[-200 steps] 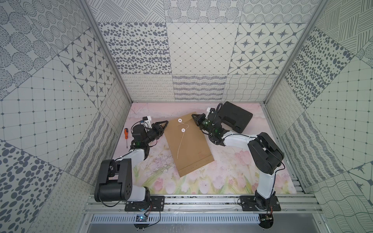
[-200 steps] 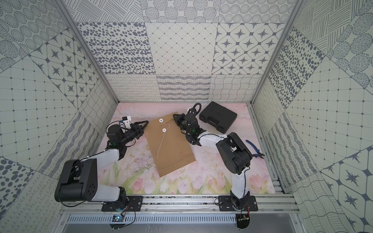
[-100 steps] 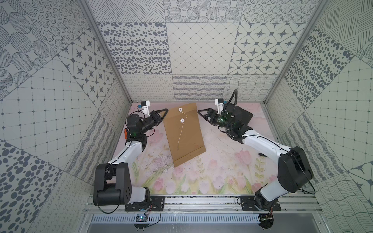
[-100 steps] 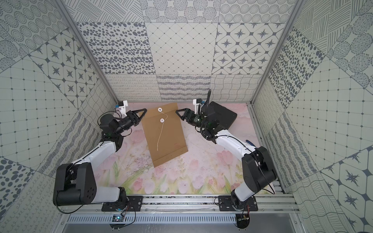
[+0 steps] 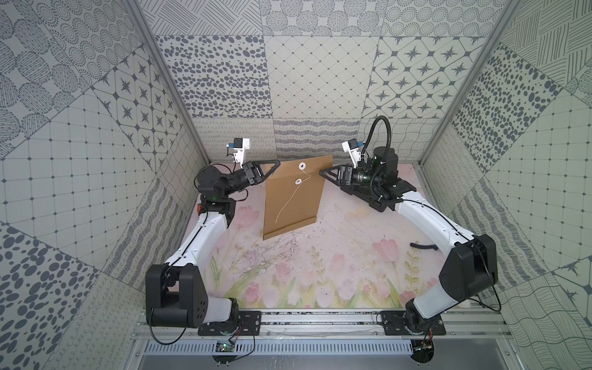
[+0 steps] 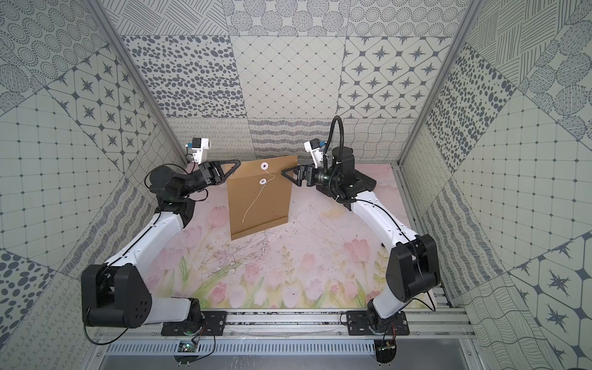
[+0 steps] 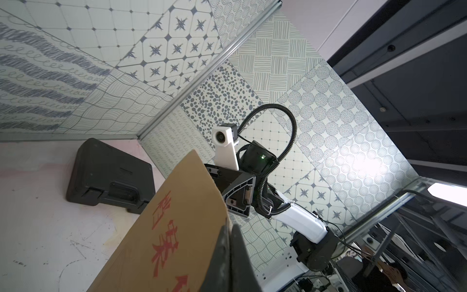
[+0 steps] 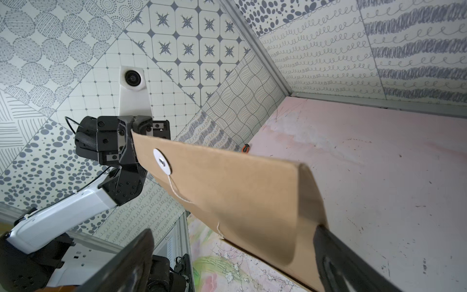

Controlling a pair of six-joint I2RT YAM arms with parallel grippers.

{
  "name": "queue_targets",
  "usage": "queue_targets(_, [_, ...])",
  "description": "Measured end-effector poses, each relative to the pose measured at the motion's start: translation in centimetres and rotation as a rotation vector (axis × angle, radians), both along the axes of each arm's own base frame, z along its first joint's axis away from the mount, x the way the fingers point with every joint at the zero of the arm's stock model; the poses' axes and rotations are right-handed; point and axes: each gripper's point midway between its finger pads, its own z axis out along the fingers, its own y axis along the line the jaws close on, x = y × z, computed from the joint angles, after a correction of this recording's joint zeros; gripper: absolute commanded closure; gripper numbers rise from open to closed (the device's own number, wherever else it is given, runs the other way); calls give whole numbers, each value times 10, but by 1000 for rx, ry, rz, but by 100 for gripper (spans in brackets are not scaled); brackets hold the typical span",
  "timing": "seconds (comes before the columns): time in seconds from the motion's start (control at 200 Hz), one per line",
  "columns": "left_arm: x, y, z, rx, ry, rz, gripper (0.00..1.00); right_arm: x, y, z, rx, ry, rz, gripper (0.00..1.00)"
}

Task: Close the mouth of the file bag
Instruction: Close the file bag.

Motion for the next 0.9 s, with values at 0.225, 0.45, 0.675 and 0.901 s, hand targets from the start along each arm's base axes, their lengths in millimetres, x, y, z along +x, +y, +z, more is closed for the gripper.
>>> queue_targets(0.225, [-12, -9, 21, -4, -31, -88, 100, -10, -10, 15, 28, -73, 81, 2])
queue_targets(0.45, [-16, -16, 30, -12, -25, -158, 100, -5, -37, 41, 14, -157, 45, 2])
queue_targets(0.675, [-25, -24, 38, -12, -35, -209, 100, -2, -45, 59, 6, -190, 24, 2])
queue_targets(0.901, [-30, -29, 40, -7, -35, -233, 100, -15, -32, 67, 26, -212, 86, 19])
